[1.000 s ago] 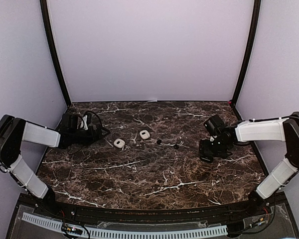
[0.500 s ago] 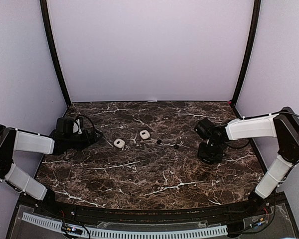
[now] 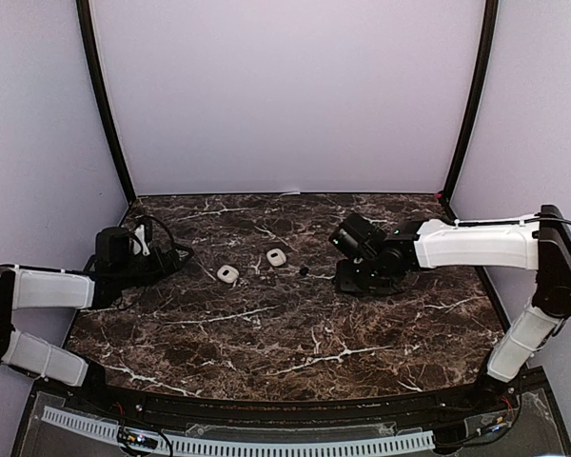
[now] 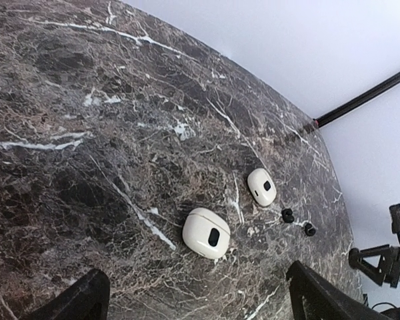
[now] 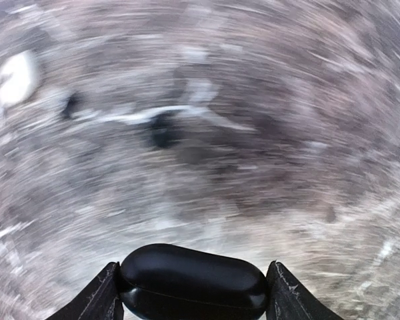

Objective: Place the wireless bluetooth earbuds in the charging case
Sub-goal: Pick up the charging case from the center of the board, then pass from the right arm to the left

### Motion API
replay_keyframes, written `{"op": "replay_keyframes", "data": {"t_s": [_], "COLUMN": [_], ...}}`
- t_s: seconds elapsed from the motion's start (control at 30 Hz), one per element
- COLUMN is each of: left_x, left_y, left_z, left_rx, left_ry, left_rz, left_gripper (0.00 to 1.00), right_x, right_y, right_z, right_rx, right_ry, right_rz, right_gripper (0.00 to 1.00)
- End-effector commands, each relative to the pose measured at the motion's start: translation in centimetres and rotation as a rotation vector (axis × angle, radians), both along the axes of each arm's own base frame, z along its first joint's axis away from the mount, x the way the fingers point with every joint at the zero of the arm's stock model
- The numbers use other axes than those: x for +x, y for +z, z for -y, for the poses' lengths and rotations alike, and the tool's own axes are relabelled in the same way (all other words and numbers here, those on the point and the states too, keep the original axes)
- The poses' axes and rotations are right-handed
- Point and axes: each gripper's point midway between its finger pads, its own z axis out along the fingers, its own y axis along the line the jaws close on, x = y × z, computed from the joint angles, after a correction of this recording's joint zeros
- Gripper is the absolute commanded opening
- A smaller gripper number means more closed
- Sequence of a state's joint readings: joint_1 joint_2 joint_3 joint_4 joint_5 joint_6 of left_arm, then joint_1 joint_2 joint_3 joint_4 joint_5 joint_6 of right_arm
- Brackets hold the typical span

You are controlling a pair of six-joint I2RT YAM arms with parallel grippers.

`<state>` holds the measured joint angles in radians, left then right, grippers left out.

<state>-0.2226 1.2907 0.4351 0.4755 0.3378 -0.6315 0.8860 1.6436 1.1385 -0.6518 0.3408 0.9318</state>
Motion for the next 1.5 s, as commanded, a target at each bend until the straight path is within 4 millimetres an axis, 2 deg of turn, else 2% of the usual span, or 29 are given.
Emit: {"op": "replay_keyframes", "data": {"t_s": [0.0,0.1,0.17,0.33,0.53,0.7,0.8,0.97,1.07,1.3,1.47], "left_x": [-0.4,-1.1,-1.8,-4.4,-8.5,-11.8,-13.0,-13.4,-13.4,-14.5,-15.0], "left_y": [1.6,2.2,2.4,2.7,3.1,2.8,2.8,4.2,5.0,4.9,4.1], "left_z": [-1.9,-3.5,-3.4,0.4,4.9,7.5,9.2,11.8,13.3,16.7,19.7], "left_rx": [0.042,-0.002,-0.070,-0.220,-0.159,-0.185,-0.194,-0.197,-0.191,-0.219,-0.195], "left_ry": [0.091,0.203,0.214,0.020,-0.114,-0.216,-0.270,-0.348,-0.399,-0.550,-0.627], "left_rz": [0.073,0.073,0.073,0.059,0.069,0.071,0.062,0.087,0.104,0.084,0.008], "left_gripper": [0.99,0.99,0.99,0.96,0.94,0.90,0.90,0.90,0.90,0.84,0.78], "right_x": [0.0,-1.2,-2.0,-4.4,-7.2,-8.3,-8.8,-9.6,-9.6,-9.3,-10.3], "right_y": [3.6,5.7,6.6,7.9,8.2,8.4,9.0,9.6,8.9,7.0,6.0], "right_z": [-4.7,-6.9,-8.1,-10.0,-10.9,-11.5,-12.2,-14.0,-14.2,-14.1,-14.4], "right_rx": [0.044,0.111,0.160,0.269,0.347,0.357,0.364,0.317,0.278,0.177,0.128], "right_ry": [0.186,0.303,0.372,0.509,0.637,0.701,0.774,0.957,0.997,0.990,1.033], "right_rz": [0.185,0.289,0.340,0.446,0.551,0.616,0.687,0.811,0.878,0.971,1.000], "right_gripper": [0.53,0.51,0.50,0.51,0.52,0.52,0.52,0.50,0.47,0.44,0.44]}}
